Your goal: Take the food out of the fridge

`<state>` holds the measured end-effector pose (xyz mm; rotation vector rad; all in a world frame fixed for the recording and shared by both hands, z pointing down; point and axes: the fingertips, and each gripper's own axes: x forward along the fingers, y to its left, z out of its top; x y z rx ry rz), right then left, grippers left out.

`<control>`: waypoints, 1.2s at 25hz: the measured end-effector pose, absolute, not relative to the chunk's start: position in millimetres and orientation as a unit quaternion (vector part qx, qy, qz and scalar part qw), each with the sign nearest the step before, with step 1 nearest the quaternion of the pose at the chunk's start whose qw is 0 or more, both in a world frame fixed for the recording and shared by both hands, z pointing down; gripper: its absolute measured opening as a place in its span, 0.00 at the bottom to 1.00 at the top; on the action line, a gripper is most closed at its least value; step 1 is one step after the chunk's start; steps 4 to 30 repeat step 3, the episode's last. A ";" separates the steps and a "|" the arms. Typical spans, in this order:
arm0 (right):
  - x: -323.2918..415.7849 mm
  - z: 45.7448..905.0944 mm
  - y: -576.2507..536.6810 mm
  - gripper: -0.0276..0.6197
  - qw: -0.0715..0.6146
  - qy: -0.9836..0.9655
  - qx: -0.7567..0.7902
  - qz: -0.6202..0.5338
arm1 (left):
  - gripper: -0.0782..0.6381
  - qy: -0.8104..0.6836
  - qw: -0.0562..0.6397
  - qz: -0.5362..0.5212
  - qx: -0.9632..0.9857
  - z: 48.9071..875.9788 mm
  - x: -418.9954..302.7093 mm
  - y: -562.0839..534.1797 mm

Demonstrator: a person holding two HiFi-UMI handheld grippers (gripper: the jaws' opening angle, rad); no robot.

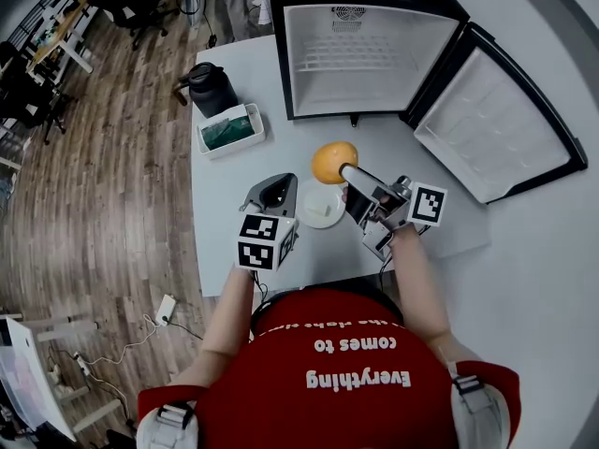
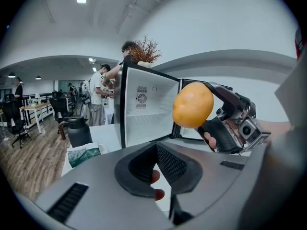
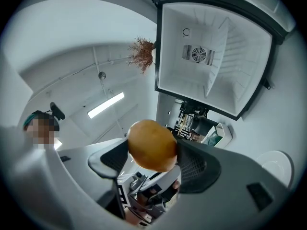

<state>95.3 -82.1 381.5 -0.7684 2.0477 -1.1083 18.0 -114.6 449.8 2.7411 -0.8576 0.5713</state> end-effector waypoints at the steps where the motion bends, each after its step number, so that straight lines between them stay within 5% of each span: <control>1: 95.0 380.9 -81.9 0.52 0.338 0.787 -0.295 -0.425 | 0.11 -0.290 0.106 0.193 0.931 449.3 18.5 -114.4; 30: 94.8 379.4 -81.5 0.52 0.339 0.787 -0.293 -0.424 | 0.11 -0.288 0.105 0.191 0.932 447.9 19.6 -114.0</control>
